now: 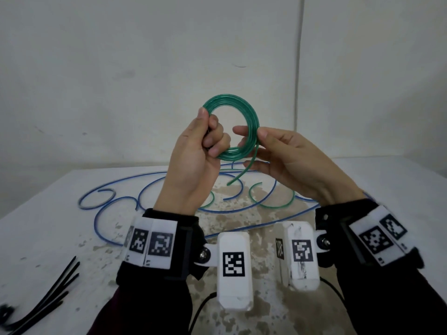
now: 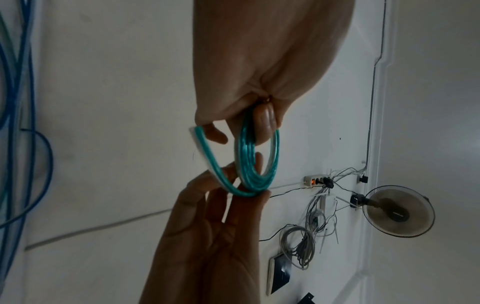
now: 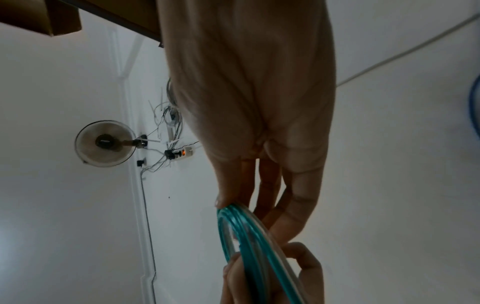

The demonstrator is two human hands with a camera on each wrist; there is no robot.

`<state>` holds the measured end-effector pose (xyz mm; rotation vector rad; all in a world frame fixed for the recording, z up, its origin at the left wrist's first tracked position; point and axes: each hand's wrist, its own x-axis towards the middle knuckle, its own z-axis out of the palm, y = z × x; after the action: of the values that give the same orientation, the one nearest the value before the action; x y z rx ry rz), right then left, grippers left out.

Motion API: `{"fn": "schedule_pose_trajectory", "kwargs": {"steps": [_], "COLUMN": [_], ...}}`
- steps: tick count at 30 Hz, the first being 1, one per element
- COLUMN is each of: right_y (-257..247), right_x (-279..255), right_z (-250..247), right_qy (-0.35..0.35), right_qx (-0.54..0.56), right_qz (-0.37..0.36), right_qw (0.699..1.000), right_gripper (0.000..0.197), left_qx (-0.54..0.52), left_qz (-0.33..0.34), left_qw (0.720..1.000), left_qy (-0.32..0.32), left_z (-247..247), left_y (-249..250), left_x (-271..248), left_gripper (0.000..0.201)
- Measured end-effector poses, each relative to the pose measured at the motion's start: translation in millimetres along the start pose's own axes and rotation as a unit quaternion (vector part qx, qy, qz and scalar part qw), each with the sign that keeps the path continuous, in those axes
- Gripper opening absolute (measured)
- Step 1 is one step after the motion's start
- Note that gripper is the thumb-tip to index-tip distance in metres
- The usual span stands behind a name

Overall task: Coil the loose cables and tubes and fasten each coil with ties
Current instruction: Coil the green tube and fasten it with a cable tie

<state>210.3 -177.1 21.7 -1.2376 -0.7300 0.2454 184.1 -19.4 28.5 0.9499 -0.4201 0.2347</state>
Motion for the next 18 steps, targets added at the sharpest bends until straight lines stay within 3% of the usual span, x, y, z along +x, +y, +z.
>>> {"fn": "schedule_pose_trajectory", "kwargs": {"steps": [9,14,18], "right_y": [-3,-6,-9], "right_x": [-1,1,-1], "right_z": [-14,-14,-15], "right_qy": [-0.010,0.011,0.023], "right_qx": [0.002,0.003,-0.064], "right_qz": [-0.051,-0.051,-0.029], "right_qw": [0.999,0.999,0.997], "right_gripper": [0.031,0.033,0.033], "left_qx": [0.021,0.070,0.134], "left_qz": [-0.006,-0.033,-0.058], "left_qw": [0.999,0.994,0.985], "left_qy": [-0.048,-0.083,-0.095], "left_z": [14,15,17], "left_y": [-9,-11,-11], "left_x": [-5,-8,-10], "left_gripper": [0.035,0.033,0.033]}}
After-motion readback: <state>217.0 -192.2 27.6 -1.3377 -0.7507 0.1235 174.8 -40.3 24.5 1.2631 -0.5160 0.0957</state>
